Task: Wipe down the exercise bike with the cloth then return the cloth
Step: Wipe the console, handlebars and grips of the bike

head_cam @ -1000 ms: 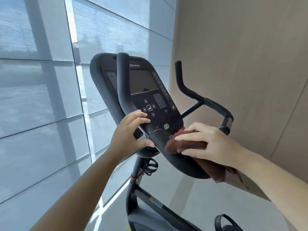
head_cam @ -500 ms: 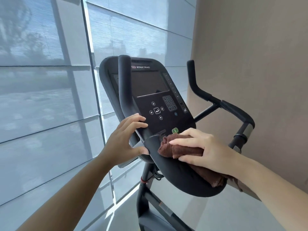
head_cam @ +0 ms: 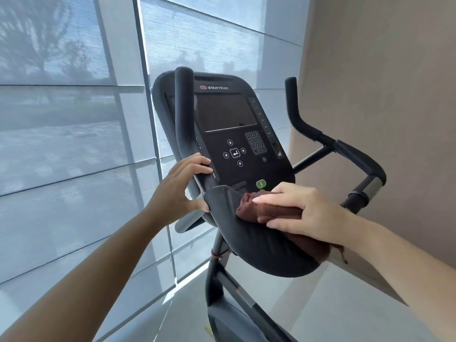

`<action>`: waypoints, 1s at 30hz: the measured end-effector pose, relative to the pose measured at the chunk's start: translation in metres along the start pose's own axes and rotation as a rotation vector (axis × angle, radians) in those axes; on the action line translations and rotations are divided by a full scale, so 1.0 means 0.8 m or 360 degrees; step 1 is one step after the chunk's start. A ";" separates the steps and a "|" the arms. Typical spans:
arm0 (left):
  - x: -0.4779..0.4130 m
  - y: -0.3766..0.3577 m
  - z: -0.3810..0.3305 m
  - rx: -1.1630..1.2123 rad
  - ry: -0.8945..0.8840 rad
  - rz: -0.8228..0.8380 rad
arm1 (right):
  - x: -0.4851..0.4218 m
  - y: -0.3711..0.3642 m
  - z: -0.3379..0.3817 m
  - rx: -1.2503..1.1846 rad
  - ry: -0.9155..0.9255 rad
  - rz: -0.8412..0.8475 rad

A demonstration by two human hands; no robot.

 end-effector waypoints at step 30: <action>-0.017 0.009 0.004 0.0255 -0.0437 -0.0133 | -0.010 -0.032 0.098 0.0565 -0.0296 -0.1078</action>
Point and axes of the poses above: each hand's wrist, its own x-axis away from the middle knuckle, its own y-axis out of the back of the hand, z = x × y, the point moved 9 cm from there along -x, towards the middle knuckle, and after that the axes turned 12 degrees about -x, right-handed, at the moved point
